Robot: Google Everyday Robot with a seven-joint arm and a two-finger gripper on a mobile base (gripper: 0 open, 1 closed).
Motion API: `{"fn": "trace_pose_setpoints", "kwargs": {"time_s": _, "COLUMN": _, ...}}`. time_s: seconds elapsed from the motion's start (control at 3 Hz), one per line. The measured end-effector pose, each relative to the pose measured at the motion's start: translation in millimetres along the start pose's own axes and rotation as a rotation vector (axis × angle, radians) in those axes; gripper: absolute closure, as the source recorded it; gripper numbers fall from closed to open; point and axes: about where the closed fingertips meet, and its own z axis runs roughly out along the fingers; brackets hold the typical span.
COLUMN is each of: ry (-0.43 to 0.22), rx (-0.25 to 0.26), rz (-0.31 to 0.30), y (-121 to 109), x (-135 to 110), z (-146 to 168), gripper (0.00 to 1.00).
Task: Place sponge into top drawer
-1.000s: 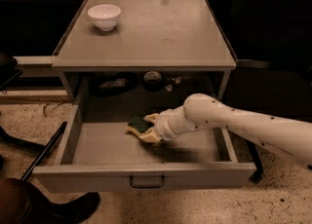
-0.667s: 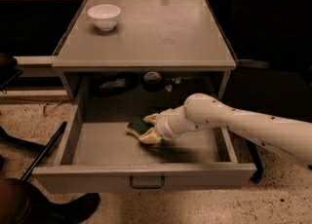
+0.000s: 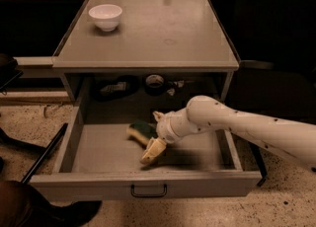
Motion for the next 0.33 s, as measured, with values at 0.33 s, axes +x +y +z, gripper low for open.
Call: {"fn": "trace_pose_setpoints", "kwargs": {"time_s": 0.33, "ry": 0.0, "rx": 0.0, "rz": 0.0, "y": 0.0, "x": 0.0, "z": 0.0, "gripper": 0.0}}
